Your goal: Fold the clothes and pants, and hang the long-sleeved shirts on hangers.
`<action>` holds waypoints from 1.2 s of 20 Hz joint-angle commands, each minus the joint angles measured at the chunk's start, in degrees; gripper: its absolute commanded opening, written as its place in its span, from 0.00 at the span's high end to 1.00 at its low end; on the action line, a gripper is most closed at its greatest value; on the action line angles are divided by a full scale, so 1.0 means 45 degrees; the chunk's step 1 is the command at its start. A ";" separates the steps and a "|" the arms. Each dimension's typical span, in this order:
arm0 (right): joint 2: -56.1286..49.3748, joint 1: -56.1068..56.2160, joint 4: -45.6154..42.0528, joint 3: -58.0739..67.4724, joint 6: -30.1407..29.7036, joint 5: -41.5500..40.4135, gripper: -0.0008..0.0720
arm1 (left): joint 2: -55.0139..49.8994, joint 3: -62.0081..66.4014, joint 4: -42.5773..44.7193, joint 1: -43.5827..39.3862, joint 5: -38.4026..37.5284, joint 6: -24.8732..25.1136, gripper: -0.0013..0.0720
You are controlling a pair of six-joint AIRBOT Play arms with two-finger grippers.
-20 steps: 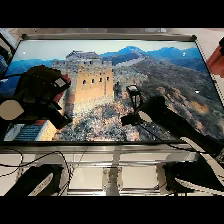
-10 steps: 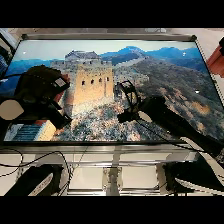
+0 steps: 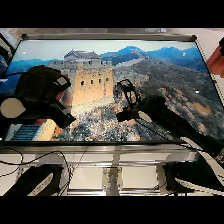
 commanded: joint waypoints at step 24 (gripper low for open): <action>0.0000 0.0000 0.0058 0.0005 -0.0010 -0.0602 0.95 | -0.6285 -0.0005 1.1793 0.3269 0.3609 -0.1141 0.38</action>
